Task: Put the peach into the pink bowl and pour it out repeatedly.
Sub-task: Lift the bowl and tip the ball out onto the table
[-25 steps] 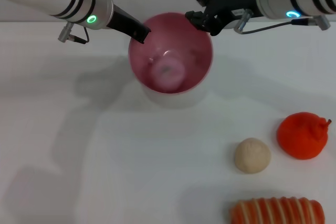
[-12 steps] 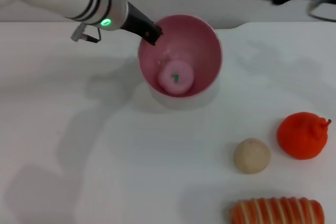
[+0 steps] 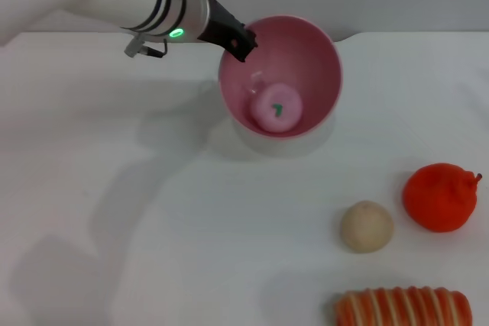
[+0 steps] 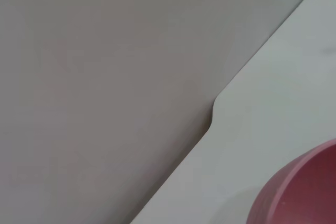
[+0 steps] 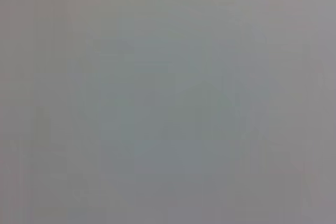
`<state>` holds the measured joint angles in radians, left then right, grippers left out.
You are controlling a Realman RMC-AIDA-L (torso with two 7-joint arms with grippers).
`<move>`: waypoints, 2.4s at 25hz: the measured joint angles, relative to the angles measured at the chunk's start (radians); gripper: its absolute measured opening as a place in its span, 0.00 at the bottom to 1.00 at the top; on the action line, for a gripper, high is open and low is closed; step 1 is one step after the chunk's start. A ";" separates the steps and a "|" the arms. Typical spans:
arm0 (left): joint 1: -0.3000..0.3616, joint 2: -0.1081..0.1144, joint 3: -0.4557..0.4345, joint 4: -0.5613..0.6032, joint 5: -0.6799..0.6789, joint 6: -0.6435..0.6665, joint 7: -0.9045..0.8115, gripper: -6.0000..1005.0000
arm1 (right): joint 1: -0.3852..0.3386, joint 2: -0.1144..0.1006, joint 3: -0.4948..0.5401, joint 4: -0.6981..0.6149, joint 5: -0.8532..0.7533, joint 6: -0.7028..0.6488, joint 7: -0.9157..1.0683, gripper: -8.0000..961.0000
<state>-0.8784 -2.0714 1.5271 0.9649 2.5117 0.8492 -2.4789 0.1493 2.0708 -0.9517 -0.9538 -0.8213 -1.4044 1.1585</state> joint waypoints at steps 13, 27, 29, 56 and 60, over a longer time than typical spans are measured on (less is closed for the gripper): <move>-0.016 -0.005 0.168 0.081 -0.074 -0.093 -0.011 0.05 | 0.030 0.002 0.159 0.294 0.137 -0.261 -0.295 0.57; -0.013 -0.006 0.191 0.077 -0.131 -0.127 -0.008 0.05 | 0.095 -0.023 0.172 0.355 0.135 -0.381 -0.284 0.57; -0.010 -0.006 0.191 0.077 -0.133 -0.129 -0.010 0.05 | 0.106 -0.027 0.173 0.362 0.135 -0.377 -0.287 0.57; 0.020 -0.005 0.243 0.081 -0.183 -0.204 -0.002 0.05 | 0.120 -0.006 0.163 0.372 0.134 -0.375 -0.295 0.55; 0.026 -0.004 0.250 0.085 -0.196 -0.216 -0.001 0.05 | 0.119 -0.006 0.160 0.376 0.134 -0.375 -0.295 0.55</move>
<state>-0.8521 -2.0752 1.7767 1.0500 2.3153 0.6332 -2.4797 0.2683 2.0651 -0.7913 -0.5778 -0.6873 -1.7793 0.8636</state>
